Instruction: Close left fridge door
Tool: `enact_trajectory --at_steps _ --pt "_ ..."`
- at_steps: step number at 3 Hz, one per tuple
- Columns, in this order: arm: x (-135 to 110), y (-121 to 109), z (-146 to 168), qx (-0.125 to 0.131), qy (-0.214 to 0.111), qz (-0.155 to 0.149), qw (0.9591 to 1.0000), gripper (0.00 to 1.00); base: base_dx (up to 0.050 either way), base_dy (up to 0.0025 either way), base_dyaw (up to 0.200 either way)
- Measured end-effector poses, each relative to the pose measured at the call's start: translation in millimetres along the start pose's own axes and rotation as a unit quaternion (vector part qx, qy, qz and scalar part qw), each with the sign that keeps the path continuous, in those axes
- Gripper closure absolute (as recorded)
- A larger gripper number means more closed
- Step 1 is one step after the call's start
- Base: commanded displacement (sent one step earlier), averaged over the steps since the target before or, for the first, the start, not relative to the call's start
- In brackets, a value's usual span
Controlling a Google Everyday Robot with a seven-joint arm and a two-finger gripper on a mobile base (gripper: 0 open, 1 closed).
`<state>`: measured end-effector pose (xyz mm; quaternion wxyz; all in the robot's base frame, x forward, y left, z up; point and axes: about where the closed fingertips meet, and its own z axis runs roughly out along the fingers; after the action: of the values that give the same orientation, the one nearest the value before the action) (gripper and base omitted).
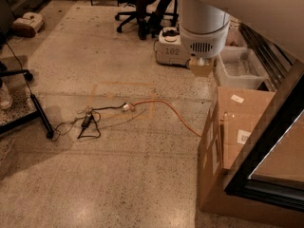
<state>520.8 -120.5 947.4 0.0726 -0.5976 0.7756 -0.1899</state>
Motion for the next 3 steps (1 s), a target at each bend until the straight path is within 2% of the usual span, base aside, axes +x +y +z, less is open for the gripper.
enact_trajectory --at_steps 1,3 --pt "-6.6 -11.6 20.5 -0.011 0.008 0.002 0.9999 1.0 0.0 0.0 0.0" --pt "-24.6 -8.3 77.8 -0.05 0.028 -0.005 0.9984 1.0 0.0 0.0 0.0"
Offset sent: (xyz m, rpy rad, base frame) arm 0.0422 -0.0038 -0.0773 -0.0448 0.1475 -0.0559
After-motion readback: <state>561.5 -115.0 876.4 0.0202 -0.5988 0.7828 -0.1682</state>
